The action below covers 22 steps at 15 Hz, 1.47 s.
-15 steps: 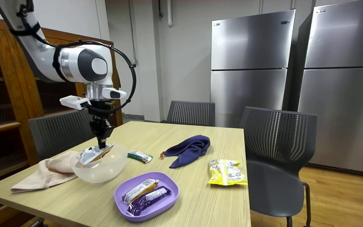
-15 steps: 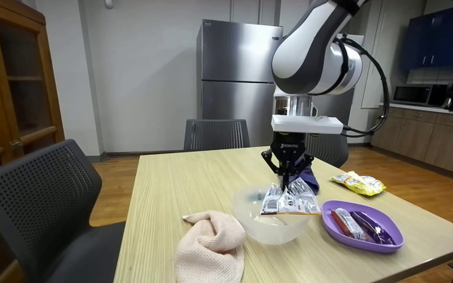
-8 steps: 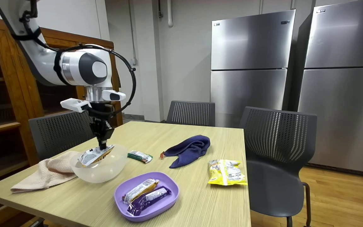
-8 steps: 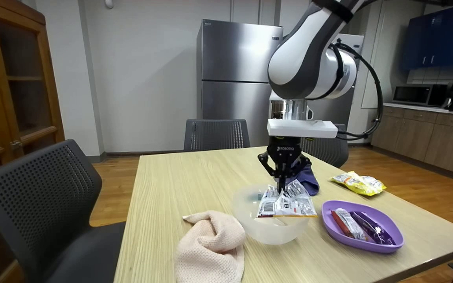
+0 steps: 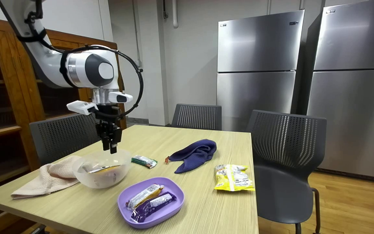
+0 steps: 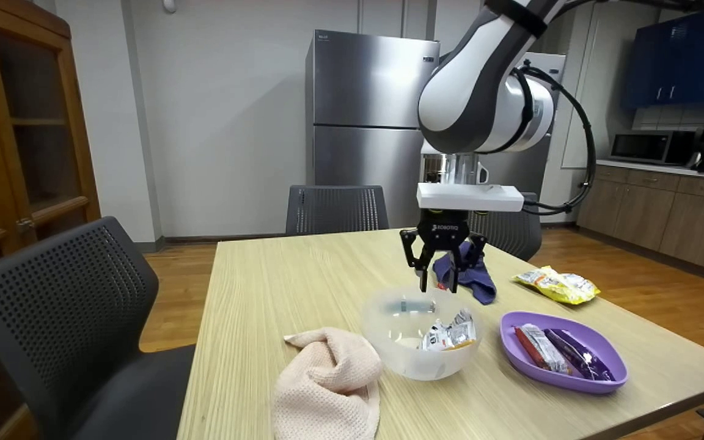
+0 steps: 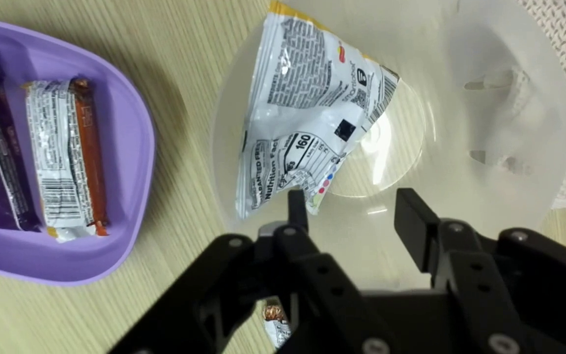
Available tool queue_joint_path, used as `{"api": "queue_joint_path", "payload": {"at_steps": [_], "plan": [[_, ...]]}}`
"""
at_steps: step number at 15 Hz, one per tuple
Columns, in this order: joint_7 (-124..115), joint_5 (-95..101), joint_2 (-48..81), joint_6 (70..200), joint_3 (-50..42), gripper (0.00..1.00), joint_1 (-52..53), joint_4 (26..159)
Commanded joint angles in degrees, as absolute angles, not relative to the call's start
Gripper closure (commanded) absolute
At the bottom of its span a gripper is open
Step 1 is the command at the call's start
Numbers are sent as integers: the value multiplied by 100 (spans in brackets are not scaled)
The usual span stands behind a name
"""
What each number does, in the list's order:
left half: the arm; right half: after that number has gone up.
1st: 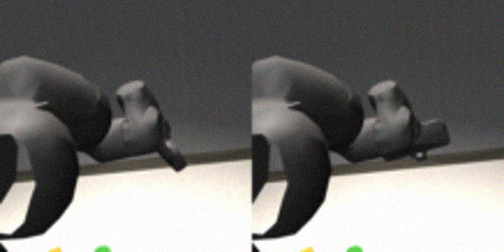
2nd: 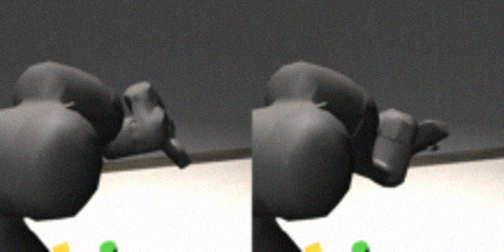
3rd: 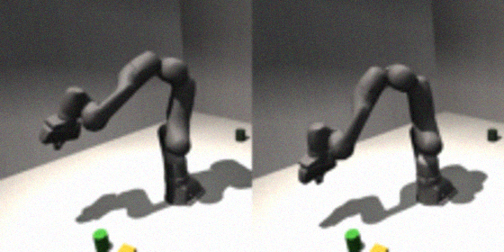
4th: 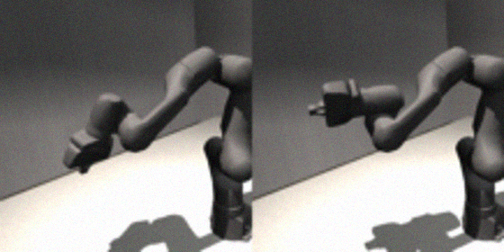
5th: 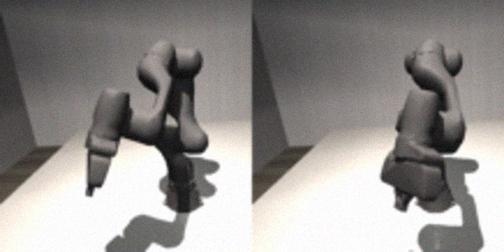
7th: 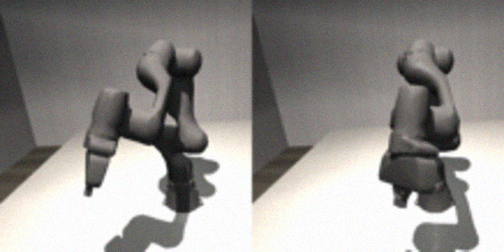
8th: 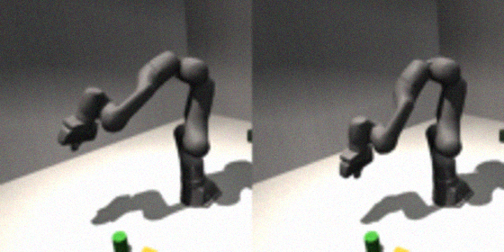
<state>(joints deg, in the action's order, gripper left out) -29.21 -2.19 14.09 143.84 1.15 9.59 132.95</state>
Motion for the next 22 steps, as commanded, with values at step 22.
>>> {"api": "queue_joint_path", "payload": {"at_steps": [22], "plan": [[-2809, -909, 2219, 13949, -1129, 0, -685, 11850]]}}
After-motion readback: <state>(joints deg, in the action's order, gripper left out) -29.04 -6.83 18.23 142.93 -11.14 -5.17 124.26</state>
